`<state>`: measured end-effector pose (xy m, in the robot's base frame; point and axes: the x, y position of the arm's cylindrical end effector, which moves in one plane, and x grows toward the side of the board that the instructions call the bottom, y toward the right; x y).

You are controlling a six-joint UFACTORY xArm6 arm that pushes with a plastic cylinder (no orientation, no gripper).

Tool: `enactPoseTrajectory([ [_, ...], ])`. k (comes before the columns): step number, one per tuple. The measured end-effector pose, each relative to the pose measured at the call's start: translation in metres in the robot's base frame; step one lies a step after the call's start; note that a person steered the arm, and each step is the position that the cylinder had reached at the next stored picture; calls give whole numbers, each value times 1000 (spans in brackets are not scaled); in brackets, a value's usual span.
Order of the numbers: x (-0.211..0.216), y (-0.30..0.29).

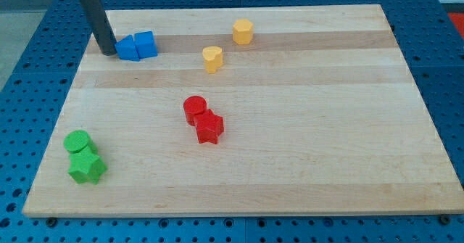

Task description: Push the blue cube along with the blue triangle slightly down

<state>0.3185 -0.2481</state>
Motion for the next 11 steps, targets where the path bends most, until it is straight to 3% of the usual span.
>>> enactPoseTrajectory([
  [4, -2, 15],
  [5, -25, 7],
  [6, -51, 29],
  [8, -61, 108],
  [11, -46, 75],
])
